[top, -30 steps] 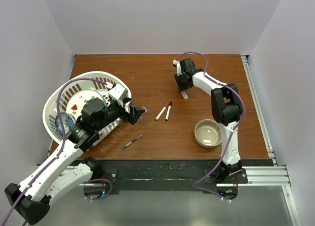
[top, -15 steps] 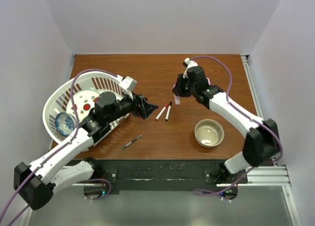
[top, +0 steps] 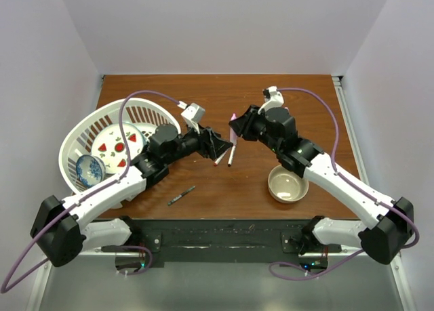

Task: Insert the pens into the pen caps

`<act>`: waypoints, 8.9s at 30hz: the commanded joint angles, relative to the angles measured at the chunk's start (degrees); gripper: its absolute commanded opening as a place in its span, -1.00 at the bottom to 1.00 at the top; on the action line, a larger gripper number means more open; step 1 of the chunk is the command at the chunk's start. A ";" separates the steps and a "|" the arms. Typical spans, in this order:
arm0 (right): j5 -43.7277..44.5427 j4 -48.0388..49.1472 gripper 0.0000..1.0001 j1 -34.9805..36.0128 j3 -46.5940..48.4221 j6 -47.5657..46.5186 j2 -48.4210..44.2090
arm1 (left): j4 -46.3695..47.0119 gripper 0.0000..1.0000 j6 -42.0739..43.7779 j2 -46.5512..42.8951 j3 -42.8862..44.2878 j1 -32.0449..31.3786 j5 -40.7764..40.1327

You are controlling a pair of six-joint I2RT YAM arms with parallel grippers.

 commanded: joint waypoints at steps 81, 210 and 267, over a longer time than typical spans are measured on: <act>24.70 -17.99 -0.36 5.60 -0.47 -0.26 -18.16 | -21.24 0.25 24.59 11.01 7.97 -8.28 -3.30; -25.75 32.28 -0.88 5.52 -20.77 -2.02 -24.41 | -8.52 -1.00 -0.52 -4.62 9.92 -6.18 25.09; -13.34 -11.06 0.22 -36.58 41.30 -29.79 60.49 | -32.51 -1.00 26.11 -11.39 2.71 -3.02 -6.20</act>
